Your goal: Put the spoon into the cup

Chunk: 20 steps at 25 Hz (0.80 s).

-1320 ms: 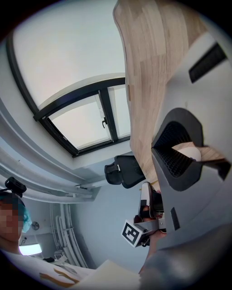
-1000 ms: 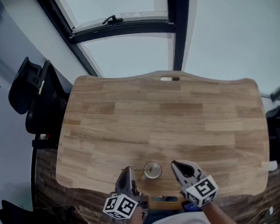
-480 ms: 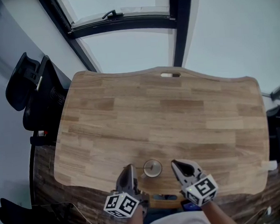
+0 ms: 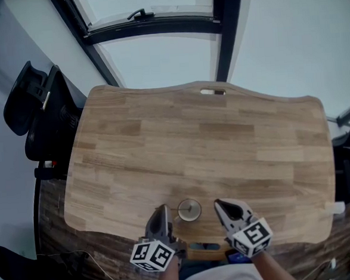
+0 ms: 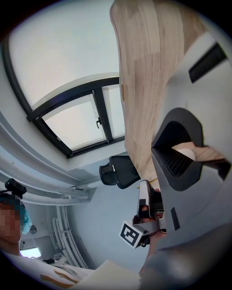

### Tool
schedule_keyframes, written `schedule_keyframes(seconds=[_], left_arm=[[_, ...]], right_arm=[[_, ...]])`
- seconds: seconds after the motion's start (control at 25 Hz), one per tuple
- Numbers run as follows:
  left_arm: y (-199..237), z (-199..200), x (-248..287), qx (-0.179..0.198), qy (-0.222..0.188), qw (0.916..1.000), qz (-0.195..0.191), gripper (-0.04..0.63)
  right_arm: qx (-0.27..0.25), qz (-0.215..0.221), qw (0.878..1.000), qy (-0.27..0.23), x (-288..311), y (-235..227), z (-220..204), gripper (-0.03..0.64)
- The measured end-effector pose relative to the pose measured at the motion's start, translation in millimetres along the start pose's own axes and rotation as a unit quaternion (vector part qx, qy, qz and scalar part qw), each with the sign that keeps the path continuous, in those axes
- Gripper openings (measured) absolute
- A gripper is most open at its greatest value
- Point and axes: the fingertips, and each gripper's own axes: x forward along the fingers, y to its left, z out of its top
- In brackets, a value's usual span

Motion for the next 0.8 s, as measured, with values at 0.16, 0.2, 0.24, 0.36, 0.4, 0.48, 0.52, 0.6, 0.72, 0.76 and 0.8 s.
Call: schedule_keyframes(seconds=[0.16, 0.2, 0.24, 0.36, 0.4, 0.48, 0.52, 0.6, 0.72, 0.76, 0.8], left_arm=[[0.8, -1.5, 1.2, -0.002, 0.001, 1.0, -0.002, 0.002], [1.1, -2.4, 1.7, 0.0, 0.002, 1.0, -0.003, 0.002], [1.5, -3.3, 2.2, 0.001, 0.003, 1.0, -0.005, 0.002], [0.9, -5.2, 2.9, -0.002, 0.004, 1.0, -0.006, 0.002], [0.5, -5.4, 3.1, -0.004, 0.004, 1.0, -0.006, 0.002], [0.5, -6.4, 3.6, -0.005, 0.005, 0.9999, -0.007, 0.002], [0.7, -7.0, 3.8, -0.006, 0.005, 0.9999, -0.008, 0.002], [0.8, -8.0, 4.5, -0.007, 0.004, 0.9999, -0.01, 0.002], [0.7, -9.6, 5.9, -0.005, 0.005, 0.9999, -0.012, 0.002], [0.7, -10.0, 6.2, -0.005, 0.005, 0.9999, -0.013, 0.002], [0.4, -10.1, 6.4, -0.005, 0.005, 0.9999, -0.013, 0.002]], right_arm=[[-0.001, 0.001, 1.0, 0.004, 1.3, 1.9, -1.4, -0.003], [-0.002, 0.001, 1.0, 0.003, 1.3, 2.0, -0.8, -0.003], [-0.003, 0.001, 1.0, 0.003, 1.2, 2.1, -0.8, -0.003], [-0.005, -0.001, 1.0, 0.005, 1.2, 1.6, -2.4, -0.003], [-0.006, -0.002, 1.0, 0.006, 1.4, 1.5, -2.4, -0.003], [-0.005, -0.001, 1.0, 0.006, 2.2, 2.0, -3.4, -0.003], [-0.004, -0.001, 1.0, 0.007, 2.6, 2.5, -4.8, -0.003], [-0.003, 0.0, 1.0, 0.009, 2.8, 2.8, -6.5, -0.003], [-0.005, -0.001, 1.0, 0.01, 2.4, 2.3, -5.5, -0.003], [-0.006, -0.001, 1.0, 0.011, 2.2, 2.4, -4.7, -0.003], [-0.007, 0.001, 1.0, 0.012, 2.1, 2.8, -4.2, -0.003]])
